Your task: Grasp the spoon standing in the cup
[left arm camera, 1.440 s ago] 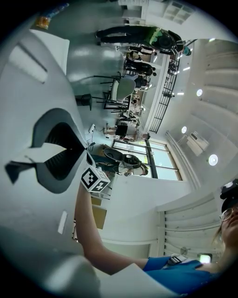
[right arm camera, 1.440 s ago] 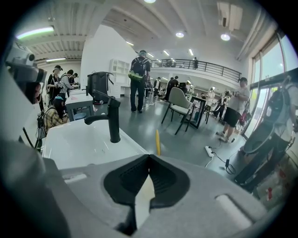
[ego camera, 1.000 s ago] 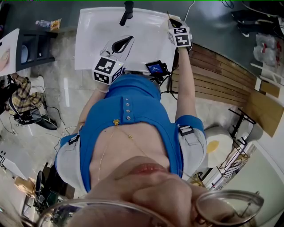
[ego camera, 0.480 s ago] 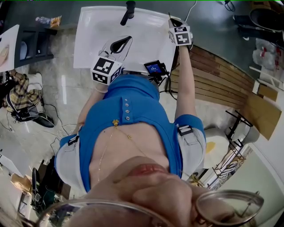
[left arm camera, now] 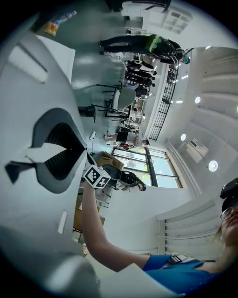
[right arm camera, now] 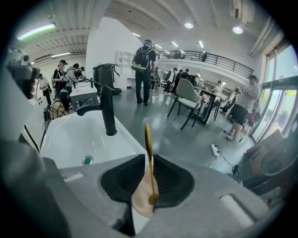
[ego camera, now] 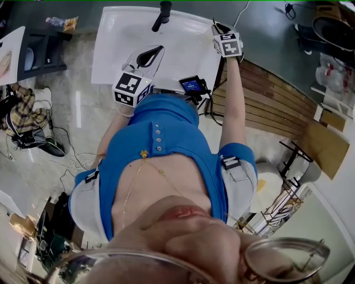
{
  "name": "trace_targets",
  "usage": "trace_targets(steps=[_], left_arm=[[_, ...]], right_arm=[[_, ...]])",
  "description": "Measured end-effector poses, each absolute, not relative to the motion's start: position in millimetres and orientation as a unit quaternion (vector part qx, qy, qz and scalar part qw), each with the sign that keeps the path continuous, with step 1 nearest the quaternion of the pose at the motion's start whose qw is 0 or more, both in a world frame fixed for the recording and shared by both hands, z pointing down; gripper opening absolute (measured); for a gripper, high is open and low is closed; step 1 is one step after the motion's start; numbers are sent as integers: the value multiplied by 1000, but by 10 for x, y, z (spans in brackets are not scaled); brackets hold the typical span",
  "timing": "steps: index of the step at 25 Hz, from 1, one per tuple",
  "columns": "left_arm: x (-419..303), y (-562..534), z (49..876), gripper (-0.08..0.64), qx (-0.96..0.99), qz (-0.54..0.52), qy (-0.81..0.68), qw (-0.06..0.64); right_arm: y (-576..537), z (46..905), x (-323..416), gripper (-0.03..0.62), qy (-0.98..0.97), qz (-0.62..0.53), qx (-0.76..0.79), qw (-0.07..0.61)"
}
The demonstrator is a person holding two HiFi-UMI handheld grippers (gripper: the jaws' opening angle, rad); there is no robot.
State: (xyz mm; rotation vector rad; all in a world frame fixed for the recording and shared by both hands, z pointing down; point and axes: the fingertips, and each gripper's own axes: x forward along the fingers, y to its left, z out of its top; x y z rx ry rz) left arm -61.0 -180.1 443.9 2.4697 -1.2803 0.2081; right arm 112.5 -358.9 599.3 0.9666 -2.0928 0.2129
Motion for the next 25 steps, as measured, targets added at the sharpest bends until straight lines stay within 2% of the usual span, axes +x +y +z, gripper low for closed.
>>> trace_targets(steps=[11, 17, 25], left_arm=[[-636, -1779, 4430, 0, 866, 67, -463, 177], [-656, -1779, 4447, 0, 863, 65, -467, 179], [-679, -1838, 4534, 0, 866, 65, -462, 182]], right_arm=[[-3653, 6029, 1092, 63, -835, 81, 340, 425], [-3674, 6042, 1069, 25, -835, 74, 336, 430], [-3717, 6107, 1042, 23, -833, 73, 340, 430]])
